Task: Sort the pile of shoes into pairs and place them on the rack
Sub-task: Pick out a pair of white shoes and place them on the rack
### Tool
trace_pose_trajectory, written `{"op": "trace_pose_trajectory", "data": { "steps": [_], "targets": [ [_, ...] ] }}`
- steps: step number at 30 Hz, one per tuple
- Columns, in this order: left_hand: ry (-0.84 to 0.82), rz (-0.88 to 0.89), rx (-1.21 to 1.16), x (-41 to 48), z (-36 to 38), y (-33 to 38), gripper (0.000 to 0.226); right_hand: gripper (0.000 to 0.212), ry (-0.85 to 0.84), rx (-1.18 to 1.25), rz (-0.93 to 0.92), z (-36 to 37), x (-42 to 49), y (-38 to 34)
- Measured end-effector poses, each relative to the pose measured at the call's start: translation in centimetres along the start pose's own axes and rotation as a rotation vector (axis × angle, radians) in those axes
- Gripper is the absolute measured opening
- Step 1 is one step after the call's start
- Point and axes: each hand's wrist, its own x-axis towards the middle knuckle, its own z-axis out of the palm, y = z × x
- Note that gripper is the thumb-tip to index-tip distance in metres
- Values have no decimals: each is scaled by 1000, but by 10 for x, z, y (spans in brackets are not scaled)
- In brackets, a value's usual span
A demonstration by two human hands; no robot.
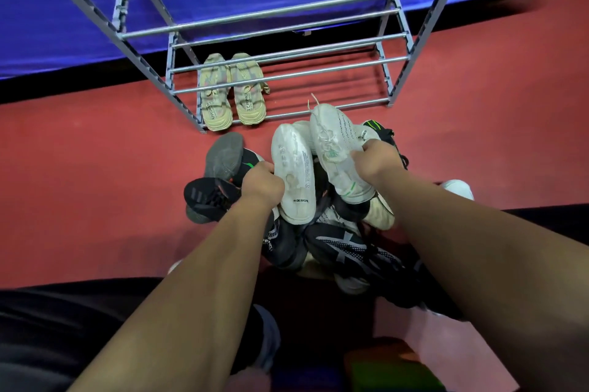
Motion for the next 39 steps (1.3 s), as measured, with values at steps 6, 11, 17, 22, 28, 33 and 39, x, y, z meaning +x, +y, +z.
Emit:
{"op": "trace_pose_trajectory", "data": {
  "steps": [6,11,17,22,28,33,39],
  "targets": [
    [63,-7,56,7,5,2,34,18,3,47,-15,-4,-1,3],
    [45,-21,95,15,3,2,33,24,10,75,-28,-4,-4,6],
    [159,-42,-73,21,10,-2,37,37,30,212,-3,-5,-4,2],
    [238,-24,-143,22,11,0,39,19,158,498,39,-8,0,-9],
    [125,-49,47,26,10,2,35,38,279,698,185,-28,4,-14],
    [59,-73,122,21,24,5,53,17,49,550,351,-32,11,10],
    [148,43,295,14,33,28,46,56,-138,684,258,-24,-4,-9]
  ]
}}
